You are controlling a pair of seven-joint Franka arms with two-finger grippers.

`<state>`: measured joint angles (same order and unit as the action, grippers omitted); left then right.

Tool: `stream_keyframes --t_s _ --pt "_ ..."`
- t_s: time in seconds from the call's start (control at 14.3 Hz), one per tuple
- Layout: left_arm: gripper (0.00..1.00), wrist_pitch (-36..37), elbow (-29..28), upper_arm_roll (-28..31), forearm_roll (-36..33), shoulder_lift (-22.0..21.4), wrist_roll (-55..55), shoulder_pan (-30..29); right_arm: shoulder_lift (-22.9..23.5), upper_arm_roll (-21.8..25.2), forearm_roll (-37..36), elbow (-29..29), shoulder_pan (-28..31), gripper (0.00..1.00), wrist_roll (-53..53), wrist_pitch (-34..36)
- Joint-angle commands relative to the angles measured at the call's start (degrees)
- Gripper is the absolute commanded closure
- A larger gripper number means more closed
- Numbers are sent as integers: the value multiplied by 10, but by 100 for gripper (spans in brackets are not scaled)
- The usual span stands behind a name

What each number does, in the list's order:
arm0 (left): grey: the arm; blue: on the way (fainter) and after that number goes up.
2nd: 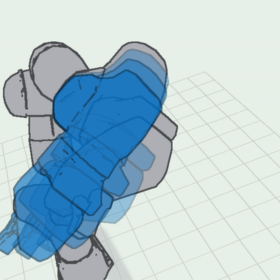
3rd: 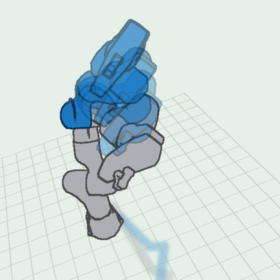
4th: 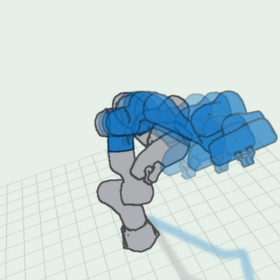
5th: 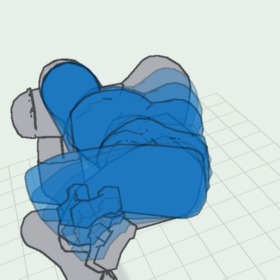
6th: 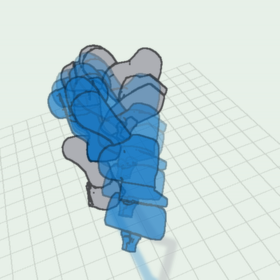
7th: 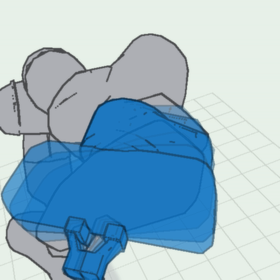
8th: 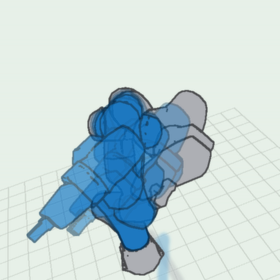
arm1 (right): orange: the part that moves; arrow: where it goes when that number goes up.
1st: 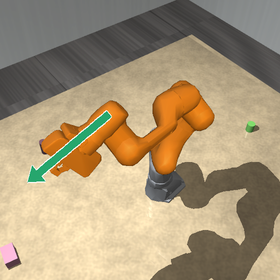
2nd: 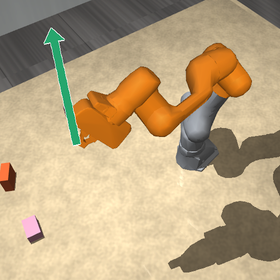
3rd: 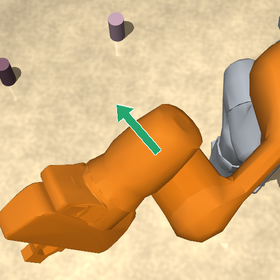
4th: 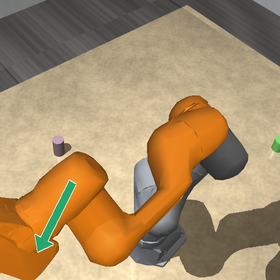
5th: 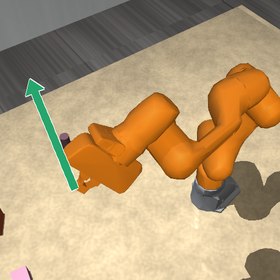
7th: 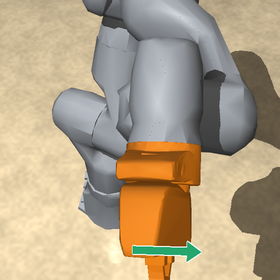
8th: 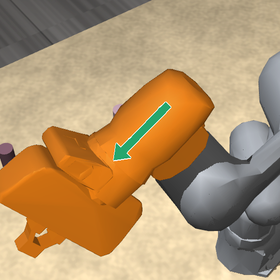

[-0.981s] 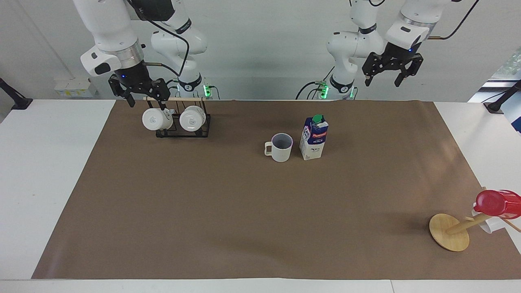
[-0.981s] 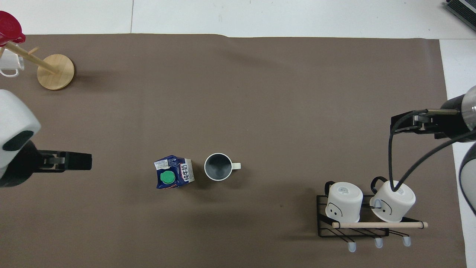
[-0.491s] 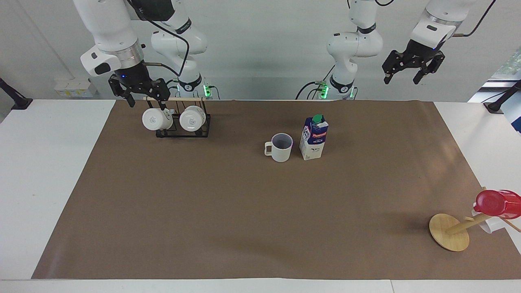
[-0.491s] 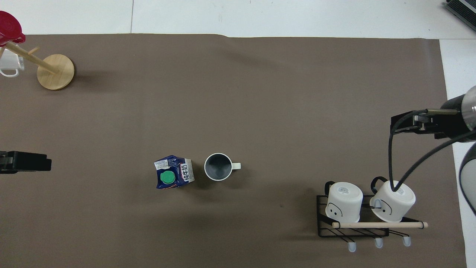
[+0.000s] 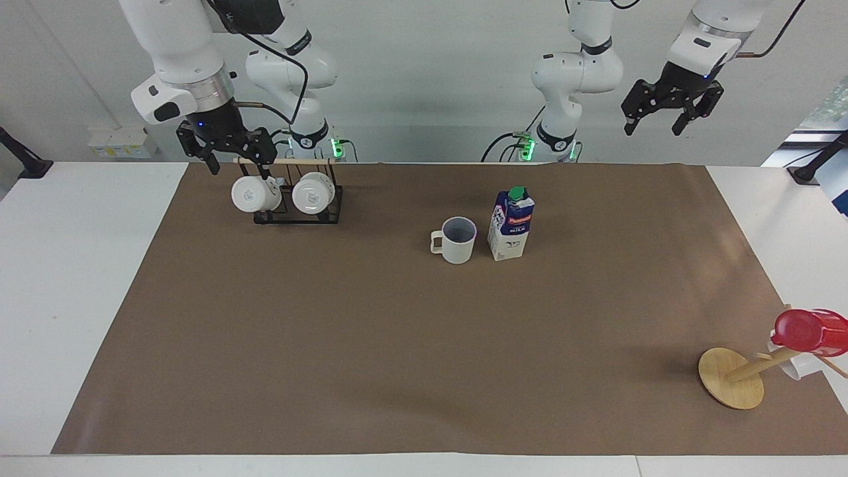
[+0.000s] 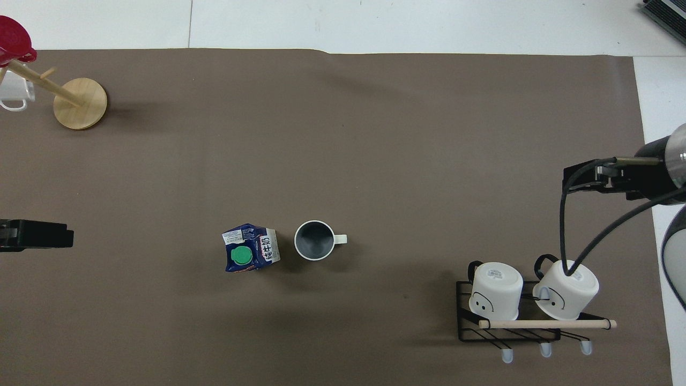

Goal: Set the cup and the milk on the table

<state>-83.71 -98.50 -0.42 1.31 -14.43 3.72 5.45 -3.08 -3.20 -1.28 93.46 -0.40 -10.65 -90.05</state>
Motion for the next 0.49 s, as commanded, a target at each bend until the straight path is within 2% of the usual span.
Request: stream_keyframes --t_s 0.0,0.42 --pt "0 10 10 -5 -7 -1 -1 -7 -3 -1 11 -1 7 0 13 2" --pt "0 24 8 -7 -6 -8 1 -6 -3 -1 11 -1 7 0 17 2"
